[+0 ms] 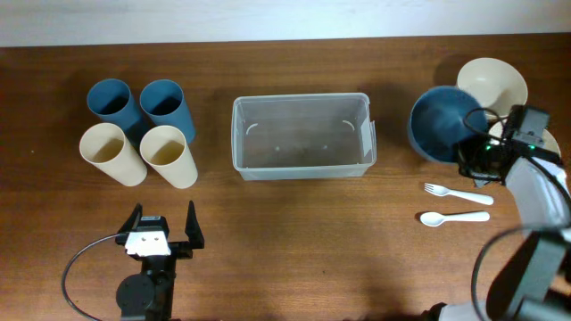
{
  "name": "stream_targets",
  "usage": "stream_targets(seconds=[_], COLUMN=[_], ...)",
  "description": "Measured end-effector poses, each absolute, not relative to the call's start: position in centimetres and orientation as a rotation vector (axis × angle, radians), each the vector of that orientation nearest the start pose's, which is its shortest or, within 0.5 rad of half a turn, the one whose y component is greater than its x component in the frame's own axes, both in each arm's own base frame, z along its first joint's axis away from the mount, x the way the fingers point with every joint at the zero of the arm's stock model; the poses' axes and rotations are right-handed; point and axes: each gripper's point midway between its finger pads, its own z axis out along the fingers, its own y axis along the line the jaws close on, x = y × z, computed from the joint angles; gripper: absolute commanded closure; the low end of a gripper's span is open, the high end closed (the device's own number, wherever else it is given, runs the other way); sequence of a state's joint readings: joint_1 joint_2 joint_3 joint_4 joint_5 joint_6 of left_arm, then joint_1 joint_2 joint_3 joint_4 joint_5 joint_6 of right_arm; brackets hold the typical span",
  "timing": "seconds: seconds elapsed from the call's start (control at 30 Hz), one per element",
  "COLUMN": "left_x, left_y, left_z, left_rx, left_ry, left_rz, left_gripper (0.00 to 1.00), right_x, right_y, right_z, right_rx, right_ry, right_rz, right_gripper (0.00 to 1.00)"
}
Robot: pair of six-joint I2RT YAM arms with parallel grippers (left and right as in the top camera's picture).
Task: Pack container
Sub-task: 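Lift the blue bowl and carry it left over the container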
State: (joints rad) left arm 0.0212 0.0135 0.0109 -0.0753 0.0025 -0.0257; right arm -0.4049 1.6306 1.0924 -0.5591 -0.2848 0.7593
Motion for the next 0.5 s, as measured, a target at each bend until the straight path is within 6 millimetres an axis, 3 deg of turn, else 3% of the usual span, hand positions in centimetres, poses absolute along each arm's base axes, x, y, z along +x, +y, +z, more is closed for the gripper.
stream_targets(seconds=[0.27,0.4,0.5], left_x=[24.6,24.6,24.6], left_y=[0.5,0.5,0.5], left_z=[15.7,15.7,15.7], left_rx=[-0.036,-0.037,-0.037], left_ry=[1.648,1.649,1.649], left_rz=[-0.006,-0.006,-0.006], left_gripper=[0.00,0.00,0.00], right_x=[38.0,38.6,38.8], right_y=[-8.6,-3.7,1.2], right_z=[19.3,24.2,25.6], right_rx=[1.129,0.875,0.699], right_ry=[2.173,2.172,2.215], right_rz=[0.595,0.655,0.715], right_gripper=[0.96,0.96,0.96])
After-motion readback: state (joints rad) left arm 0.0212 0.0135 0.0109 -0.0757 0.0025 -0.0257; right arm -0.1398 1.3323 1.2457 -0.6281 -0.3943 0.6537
